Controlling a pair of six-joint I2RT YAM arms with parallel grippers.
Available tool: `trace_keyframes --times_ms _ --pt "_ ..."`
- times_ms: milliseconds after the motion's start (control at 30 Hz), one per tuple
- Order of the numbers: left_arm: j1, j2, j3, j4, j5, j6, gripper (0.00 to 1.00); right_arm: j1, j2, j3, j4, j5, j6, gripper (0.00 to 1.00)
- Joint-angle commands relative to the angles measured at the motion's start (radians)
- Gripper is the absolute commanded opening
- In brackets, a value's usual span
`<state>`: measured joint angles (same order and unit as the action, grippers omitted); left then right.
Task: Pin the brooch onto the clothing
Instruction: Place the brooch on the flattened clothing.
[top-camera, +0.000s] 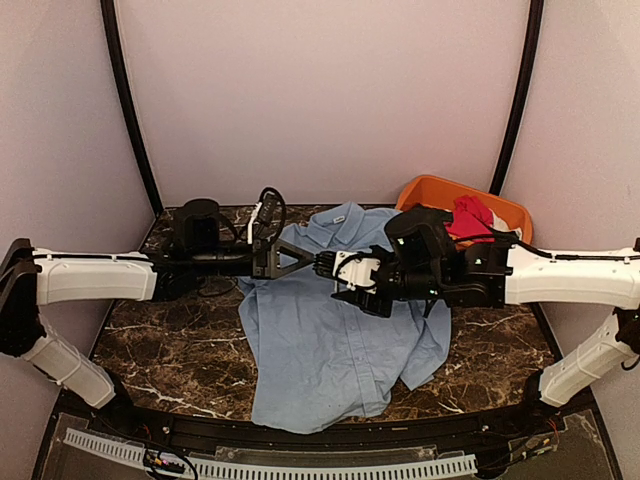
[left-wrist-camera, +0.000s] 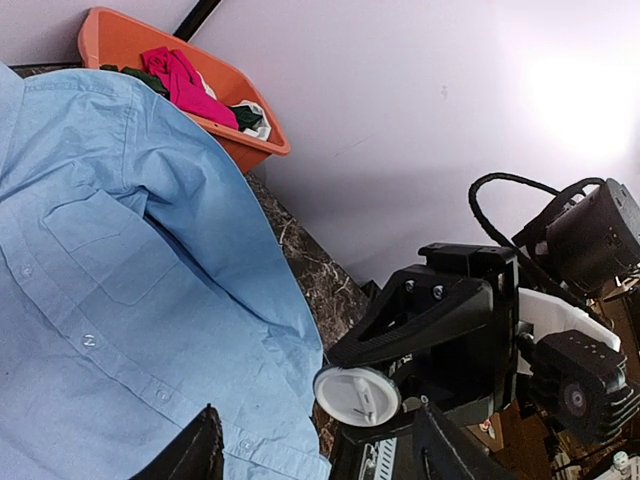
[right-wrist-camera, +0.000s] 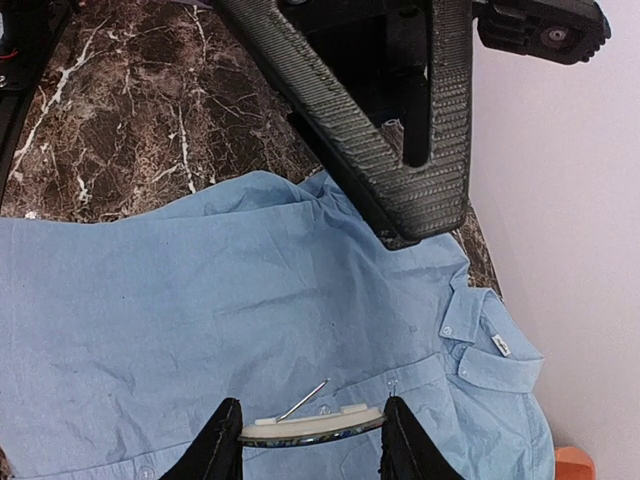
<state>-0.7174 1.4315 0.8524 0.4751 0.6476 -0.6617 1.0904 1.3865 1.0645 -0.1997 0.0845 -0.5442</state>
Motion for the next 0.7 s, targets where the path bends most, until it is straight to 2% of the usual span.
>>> trace_keyframes --times_ms 0,133,267,433,667 --pt "-0.014 0.037 0.021 0.127 0.072 -0.069 0.63 0.009 0.004 -0.021 0.089 0.038 0.001 0.00" --pt "-0.044 0.064 0.055 0.088 0.090 -0.050 0.60 0.013 0.016 -0.021 0.094 0.040 0.001 0.00" --pt "-0.070 0.063 0.091 -0.025 0.031 0.024 0.60 0.018 0.024 -0.019 0.100 0.052 0.003 0.00" --pt "-0.092 0.041 0.110 -0.086 -0.019 0.101 0.59 0.019 0.024 -0.022 0.103 0.057 0.004 0.00" --pt "-0.117 -0.030 0.100 -0.167 -0.113 0.218 0.52 0.019 0.027 -0.021 0.101 0.089 0.026 0.00"
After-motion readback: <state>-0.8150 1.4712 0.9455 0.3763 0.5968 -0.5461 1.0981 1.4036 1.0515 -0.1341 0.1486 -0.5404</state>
